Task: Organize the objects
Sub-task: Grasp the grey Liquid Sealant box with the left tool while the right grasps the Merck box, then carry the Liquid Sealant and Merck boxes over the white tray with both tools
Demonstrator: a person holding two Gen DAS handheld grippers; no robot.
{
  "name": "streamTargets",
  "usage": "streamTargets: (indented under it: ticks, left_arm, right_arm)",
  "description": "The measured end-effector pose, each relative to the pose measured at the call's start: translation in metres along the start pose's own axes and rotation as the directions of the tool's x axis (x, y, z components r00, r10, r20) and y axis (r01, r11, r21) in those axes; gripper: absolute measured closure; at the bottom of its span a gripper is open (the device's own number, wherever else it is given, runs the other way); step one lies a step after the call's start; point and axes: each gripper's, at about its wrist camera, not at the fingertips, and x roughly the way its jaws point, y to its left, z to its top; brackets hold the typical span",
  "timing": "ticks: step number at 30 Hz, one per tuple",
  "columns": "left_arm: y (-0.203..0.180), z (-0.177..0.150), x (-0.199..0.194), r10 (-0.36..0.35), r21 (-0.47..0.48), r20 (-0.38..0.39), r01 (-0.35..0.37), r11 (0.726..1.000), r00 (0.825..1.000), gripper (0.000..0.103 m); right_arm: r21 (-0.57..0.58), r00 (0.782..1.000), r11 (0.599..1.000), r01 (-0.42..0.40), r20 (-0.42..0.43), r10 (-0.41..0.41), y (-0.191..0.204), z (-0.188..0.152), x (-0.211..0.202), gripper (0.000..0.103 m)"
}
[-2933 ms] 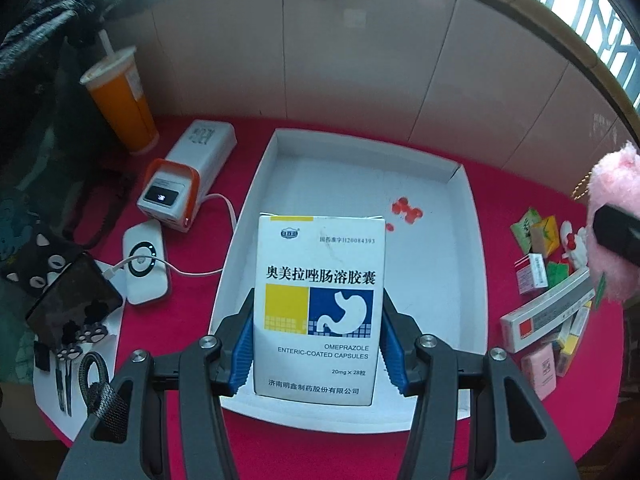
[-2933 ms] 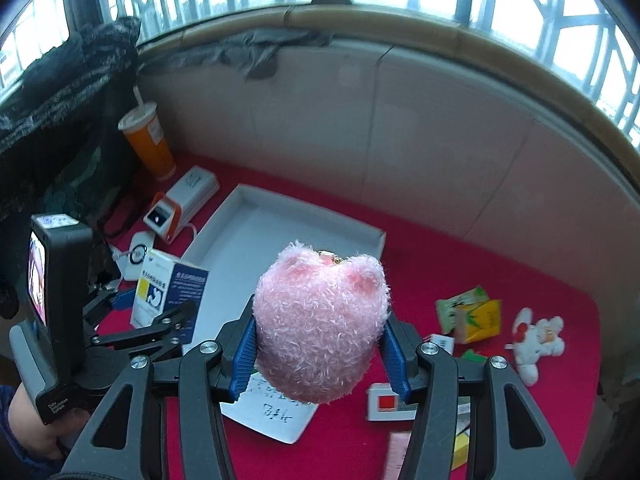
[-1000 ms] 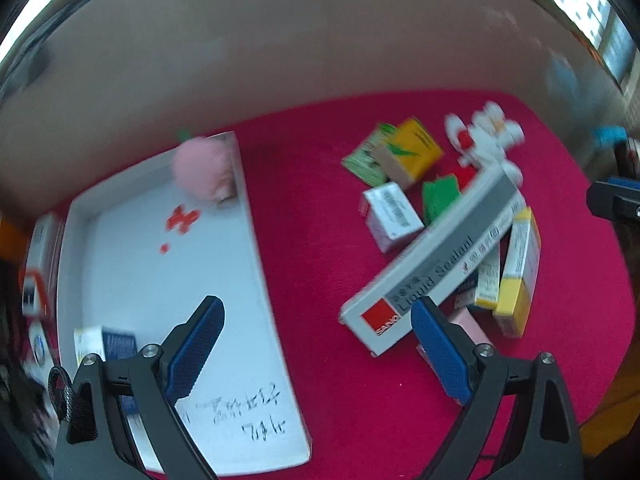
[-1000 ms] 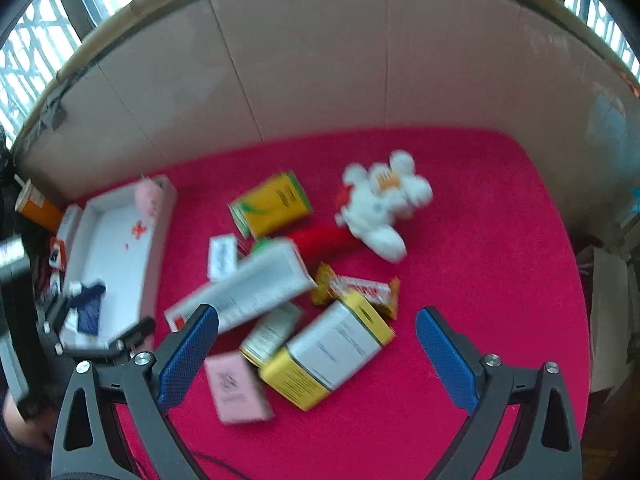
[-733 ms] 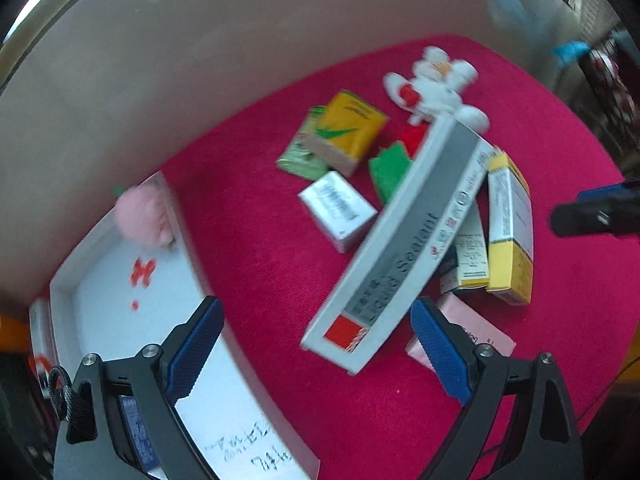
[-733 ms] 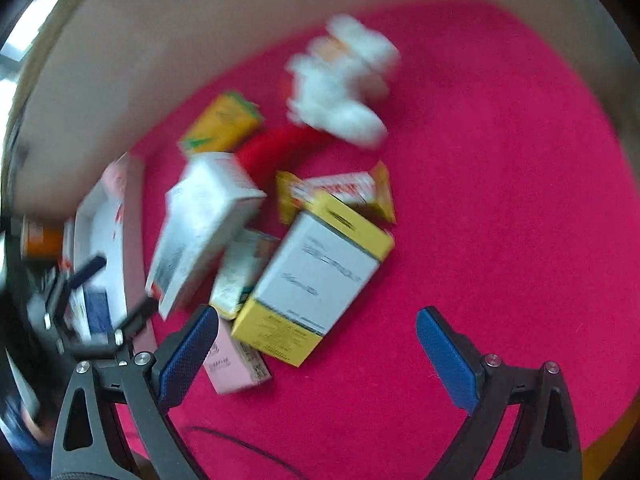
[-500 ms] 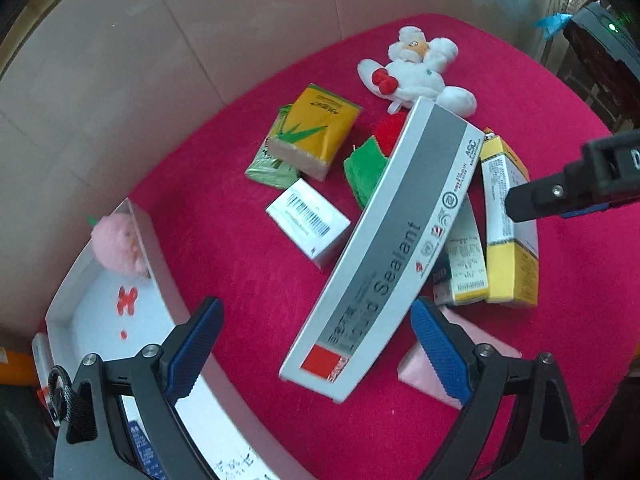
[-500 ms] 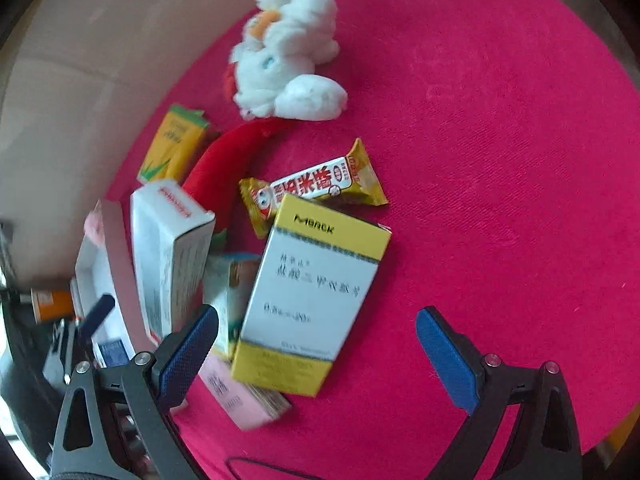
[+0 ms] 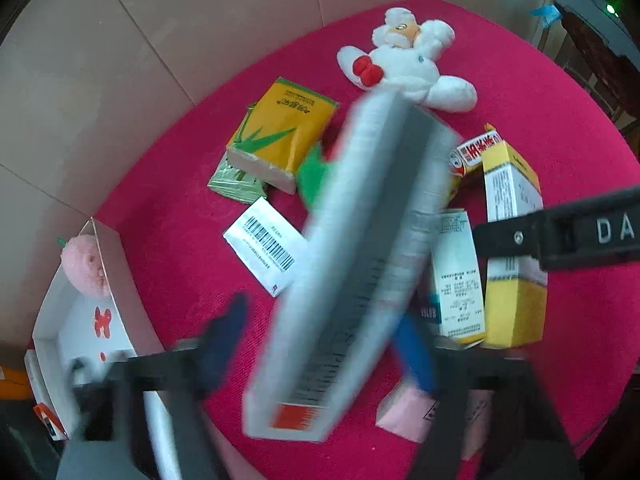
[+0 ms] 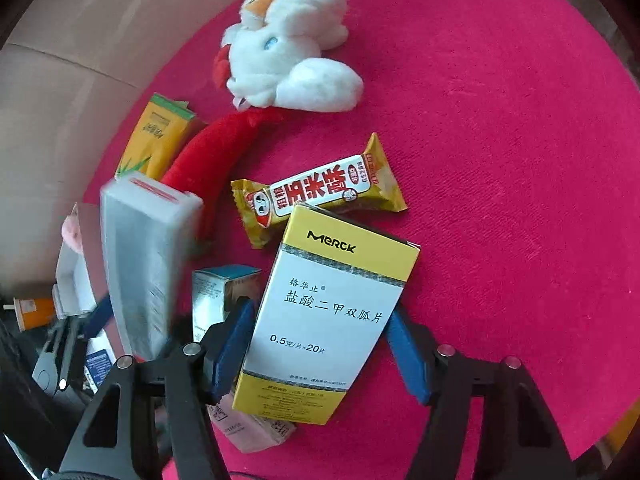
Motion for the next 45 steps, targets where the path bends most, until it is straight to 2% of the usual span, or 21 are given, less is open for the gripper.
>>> streamTargets:
  ticks: [5,9,11,14,15,19,22,23,25,28,31,33,40,45]
  left_arm:
    - [0.007,-0.012,-0.013,-0.055,-0.070,0.036,0.057,0.996,0.998,0.053]
    - [0.010,-0.021,-0.030,-0.075,-0.125,0.073,0.084,0.989,0.995,0.053]
    - [0.014,-0.026,-0.044,-0.087,-0.171,0.102,0.103,0.980,0.991,0.053]
    - [0.018,-0.033,-0.069,-0.075,-0.240,0.148,0.109,0.965,0.986,0.053]
    - [0.019,-0.035,-0.077,-0.072,-0.262,0.165,0.114,0.958,0.984,0.053]
    - [0.021,-0.044,-0.108,-0.111,-0.328,0.233,0.185,0.926,0.966,0.053]
    - [0.021,-0.049,-0.128,-0.116,-0.331,0.276,0.208,0.920,0.954,0.053]
    - [0.022,-0.037,-0.129,-0.105,-0.332,0.287,0.202,0.921,0.952,0.053]
    - [0.024,-0.032,-0.139,-0.081,-0.341,0.317,0.193,0.920,0.945,0.053]
    - [0.026,-0.023,-0.146,-0.045,-0.361,0.376,0.191,0.913,0.926,0.053]
    - [0.030,-0.029,-0.161,-0.086,-0.381,0.433,0.269,0.885,0.897,0.053]
    - [0.032,-0.032,-0.166,-0.095,-0.393,0.452,0.294,0.871,0.887,0.053]
    - [0.043,-0.046,-0.181,-0.033,-0.425,0.469,0.258,0.867,0.883,0.053]
    - [0.059,-0.062,-0.186,0.021,-0.469,0.459,0.222,0.855,0.888,0.053]
  right_arm:
    - [0.032,0.999,0.998,-0.052,-0.003,0.052,-0.013,-0.012,-0.010,0.035]
    - [0.048,0.997,0.996,-0.070,0.031,0.068,-0.021,-0.023,-0.029,0.035]
    - [0.030,0.996,0.998,-0.064,0.065,0.062,-0.020,-0.030,-0.043,0.035]
    - [-0.071,0.987,0.997,-0.002,0.159,0.013,-0.008,-0.044,-0.073,0.035]
    - [-0.112,0.980,0.994,0.008,0.198,0.014,-0.001,-0.050,-0.086,0.035]
    - [-0.191,0.953,0.981,0.035,0.301,0.025,0.002,-0.036,-0.126,0.035]
    - [-0.220,0.933,0.975,0.046,0.358,0.037,0.006,-0.029,-0.147,0.035]
    - [-0.231,0.923,0.971,0.056,0.383,0.037,0.012,-0.029,-0.153,0.035]
    - [-0.253,0.905,0.964,0.077,0.424,0.039,0.024,-0.032,-0.161,0.035]
    - [-0.301,0.876,0.947,0.109,0.480,0.052,0.042,-0.041,-0.177,0.035]
    - [-0.352,0.855,0.926,0.135,0.514,0.071,0.056,-0.047,-0.186,0.035]
    - [-0.377,0.842,0.914,0.151,0.533,0.081,0.064,-0.052,-0.193,0.035]
    - [-0.437,0.838,0.887,0.150,0.532,0.120,0.086,-0.061,-0.196,0.035]
    - [-0.484,0.841,0.863,0.148,0.521,0.148,0.106,-0.057,-0.191,0.035]
